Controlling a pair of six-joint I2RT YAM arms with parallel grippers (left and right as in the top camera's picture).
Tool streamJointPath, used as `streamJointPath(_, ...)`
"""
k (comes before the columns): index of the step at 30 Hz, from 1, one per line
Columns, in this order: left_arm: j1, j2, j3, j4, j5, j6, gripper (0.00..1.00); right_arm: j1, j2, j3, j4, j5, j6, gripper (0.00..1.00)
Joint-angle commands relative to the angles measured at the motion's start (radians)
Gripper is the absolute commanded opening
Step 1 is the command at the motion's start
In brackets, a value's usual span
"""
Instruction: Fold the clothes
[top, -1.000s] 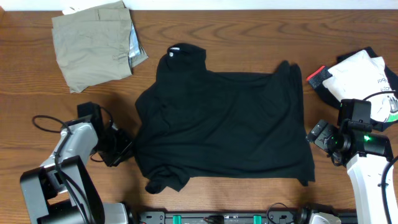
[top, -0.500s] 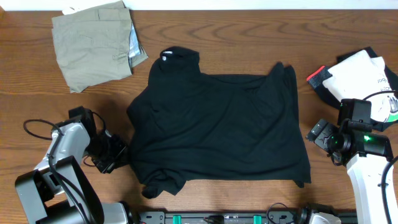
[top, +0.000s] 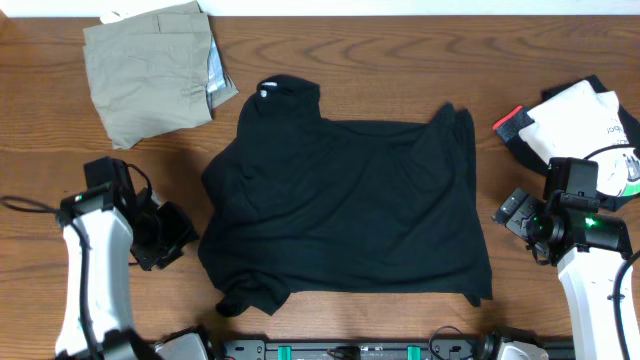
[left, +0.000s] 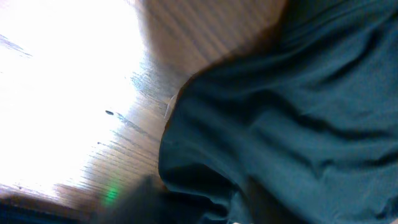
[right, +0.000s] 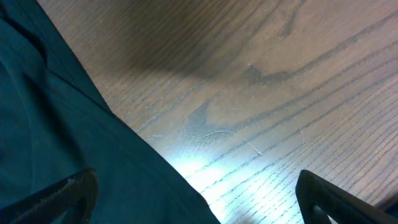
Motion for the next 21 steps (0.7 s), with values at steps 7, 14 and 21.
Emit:
streamJointPath(7,0.005,-0.121,0.021,-0.092,-0.018,0.011,0.87,-0.015,-0.01,0.017,-0.017,-0.069,-0.024,0.99)
streamJointPath(14,0.002,-0.193,0.021,-0.18,-0.016,0.016,0.86,-0.014,-0.019,0.017,-0.056,-0.098,-0.042,0.99)
streamJointPath(21,0.002,-0.328,0.021,-0.248,0.123,0.019,0.85,-0.013,-0.066,0.017,-0.131,-0.21,-0.088,0.99)
